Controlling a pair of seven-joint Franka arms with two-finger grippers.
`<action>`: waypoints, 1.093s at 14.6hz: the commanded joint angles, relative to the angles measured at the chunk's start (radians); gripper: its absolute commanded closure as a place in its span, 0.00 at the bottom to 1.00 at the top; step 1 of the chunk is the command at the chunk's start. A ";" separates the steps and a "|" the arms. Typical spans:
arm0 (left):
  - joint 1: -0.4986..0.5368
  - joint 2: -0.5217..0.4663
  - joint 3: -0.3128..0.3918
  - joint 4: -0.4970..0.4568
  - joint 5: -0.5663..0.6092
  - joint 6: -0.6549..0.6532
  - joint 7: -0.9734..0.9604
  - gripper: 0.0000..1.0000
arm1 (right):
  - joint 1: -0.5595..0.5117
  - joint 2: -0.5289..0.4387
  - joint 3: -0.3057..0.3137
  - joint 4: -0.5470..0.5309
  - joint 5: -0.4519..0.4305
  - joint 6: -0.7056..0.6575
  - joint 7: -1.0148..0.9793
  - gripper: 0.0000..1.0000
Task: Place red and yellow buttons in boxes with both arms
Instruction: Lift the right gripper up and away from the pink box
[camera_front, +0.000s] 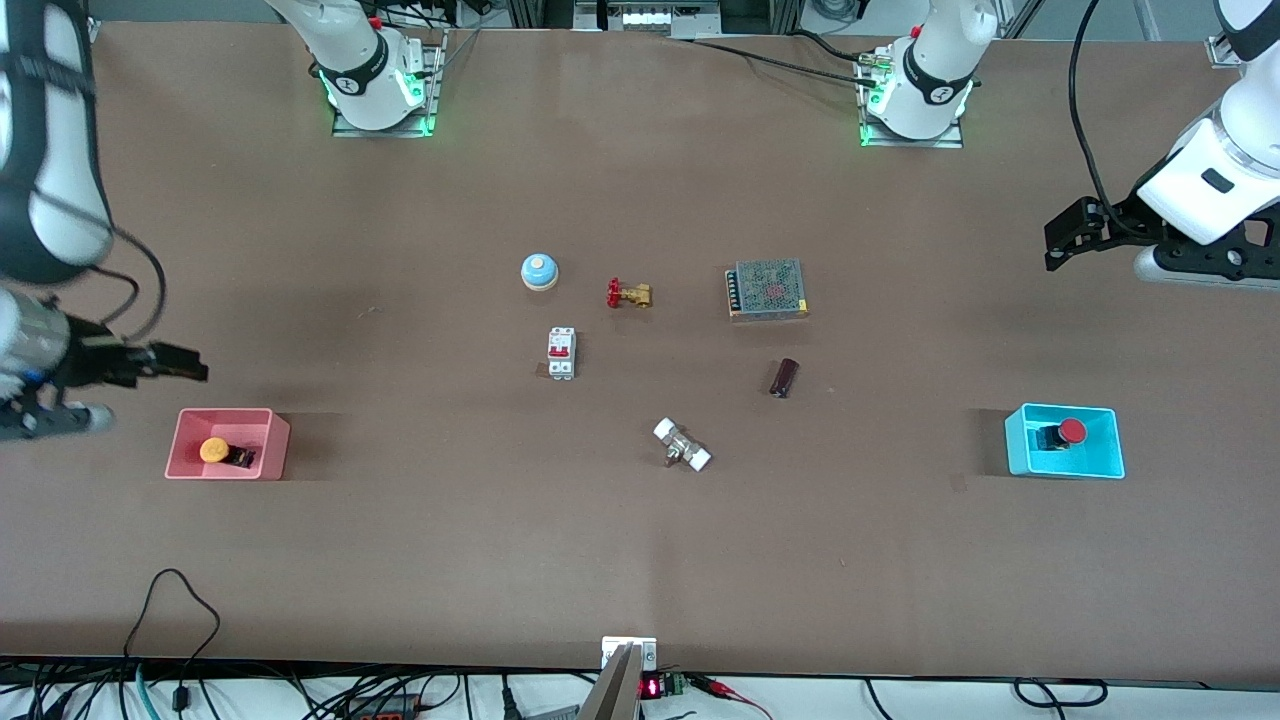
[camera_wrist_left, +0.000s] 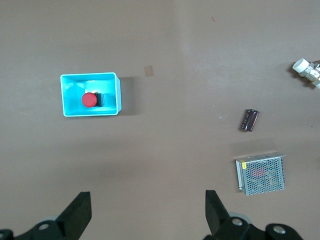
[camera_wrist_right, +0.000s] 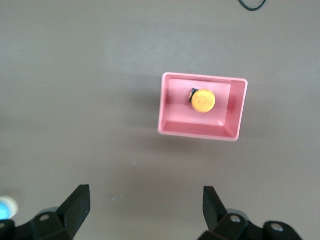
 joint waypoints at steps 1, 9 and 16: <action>0.000 0.017 0.011 0.031 -0.013 -0.021 0.049 0.00 | 0.012 -0.125 0.004 -0.030 -0.033 -0.099 0.028 0.00; -0.005 0.015 0.004 0.031 -0.013 -0.049 0.049 0.00 | 0.014 -0.258 0.047 -0.088 -0.063 -0.181 0.074 0.00; -0.005 0.014 0.002 0.031 -0.013 -0.058 0.039 0.00 | 0.041 -0.242 0.045 -0.065 -0.072 -0.212 0.088 0.00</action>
